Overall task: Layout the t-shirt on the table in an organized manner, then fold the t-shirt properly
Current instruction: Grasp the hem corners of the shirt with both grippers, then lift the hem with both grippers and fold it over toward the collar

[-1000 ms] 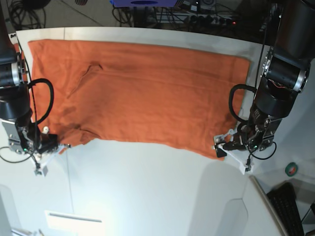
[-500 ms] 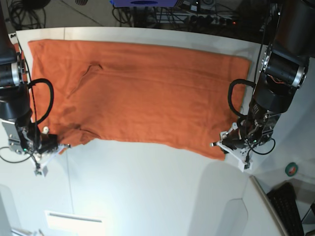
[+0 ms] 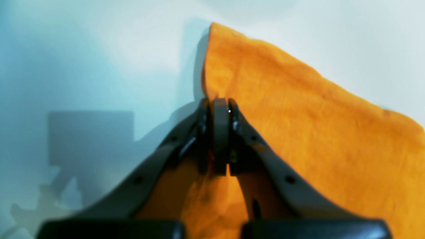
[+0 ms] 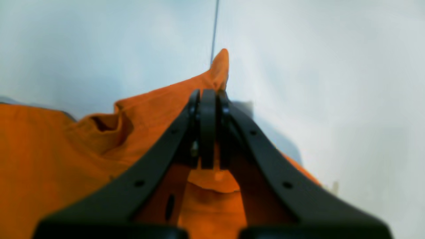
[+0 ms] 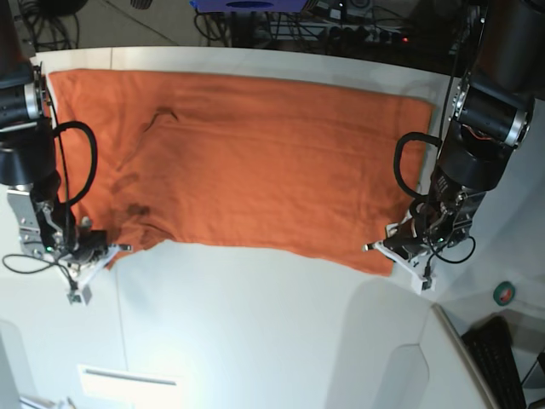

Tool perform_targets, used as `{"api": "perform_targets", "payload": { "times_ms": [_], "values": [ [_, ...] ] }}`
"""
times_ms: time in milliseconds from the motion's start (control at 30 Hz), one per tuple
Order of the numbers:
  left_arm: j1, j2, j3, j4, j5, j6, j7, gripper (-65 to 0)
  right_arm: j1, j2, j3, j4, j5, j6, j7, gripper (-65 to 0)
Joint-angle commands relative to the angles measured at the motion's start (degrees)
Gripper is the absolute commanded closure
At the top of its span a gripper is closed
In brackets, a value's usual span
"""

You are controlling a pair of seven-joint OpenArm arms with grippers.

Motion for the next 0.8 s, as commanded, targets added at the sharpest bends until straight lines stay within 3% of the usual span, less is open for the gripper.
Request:
{"api": "perform_targets", "payload": {
  "times_ms": [0, 167, 333, 633, 767],
  "values": [
    [-0.3, -0.2, 0.1, 1.4, 0.2, -0.3, 2.9, 0.0, 1.0, 0.9, 0.3, 2.1, 0.3, 0.0, 1.0, 0.0],
    [2.4, -1.9, 0.1, 7.8, 0.1, -0.3, 3.1, 0.0, -2.8, 2.3, 5.9, 8.8, 0.1, 0.0, 0.8, 0.0],
    [4.0, -2.7, 0.1, 9.9, 0.1, -0.3, 3.1, 0.0, -8.2, 3.5, 11.6, 19.5, -0.1, 0.2, -4.3, 0.0],
    [8.2, -5.2, -0.3, 17.8, 0.1, -0.3, 3.1, 0.0, -18.7, 3.3, 16.2, 35.4, -0.1, 0.2, -8.5, 0.0],
    [11.8, -5.3, -8.0, 21.6, 0.2, -0.3, 3.2, 0.0, -22.1, 3.2, 16.2, 38.7, -0.1, 0.2, -8.8, 0.0]
  ]
}}
